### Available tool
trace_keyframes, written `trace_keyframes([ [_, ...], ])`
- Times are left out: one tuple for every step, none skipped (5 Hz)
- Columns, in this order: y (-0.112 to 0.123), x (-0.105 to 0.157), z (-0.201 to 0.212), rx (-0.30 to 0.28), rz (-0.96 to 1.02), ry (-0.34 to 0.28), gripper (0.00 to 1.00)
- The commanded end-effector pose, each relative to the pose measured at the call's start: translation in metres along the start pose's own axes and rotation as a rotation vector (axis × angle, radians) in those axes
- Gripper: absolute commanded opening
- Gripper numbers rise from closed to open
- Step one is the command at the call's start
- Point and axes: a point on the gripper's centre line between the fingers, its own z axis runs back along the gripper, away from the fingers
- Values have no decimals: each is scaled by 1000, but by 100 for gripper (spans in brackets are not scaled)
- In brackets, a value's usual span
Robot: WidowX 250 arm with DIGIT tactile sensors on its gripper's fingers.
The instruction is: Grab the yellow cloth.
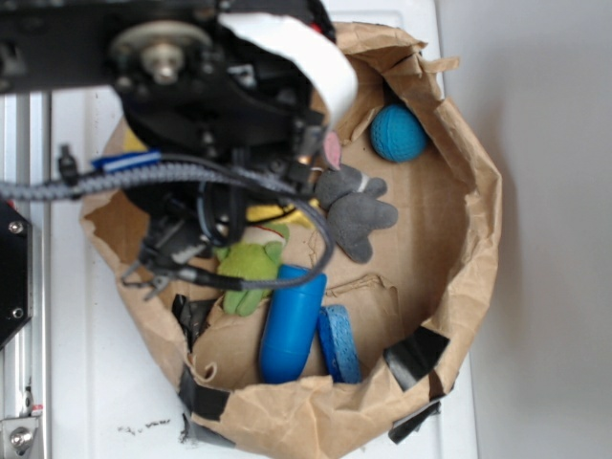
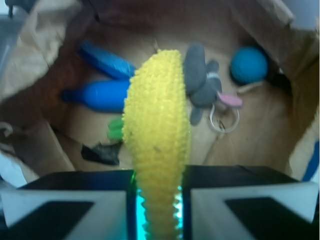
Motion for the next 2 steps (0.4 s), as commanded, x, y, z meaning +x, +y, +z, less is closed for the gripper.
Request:
trace_keyframes([
  [-11,22,6,14,3,-63,0],
  [-15,21,4,67,-39,-54,0],
])
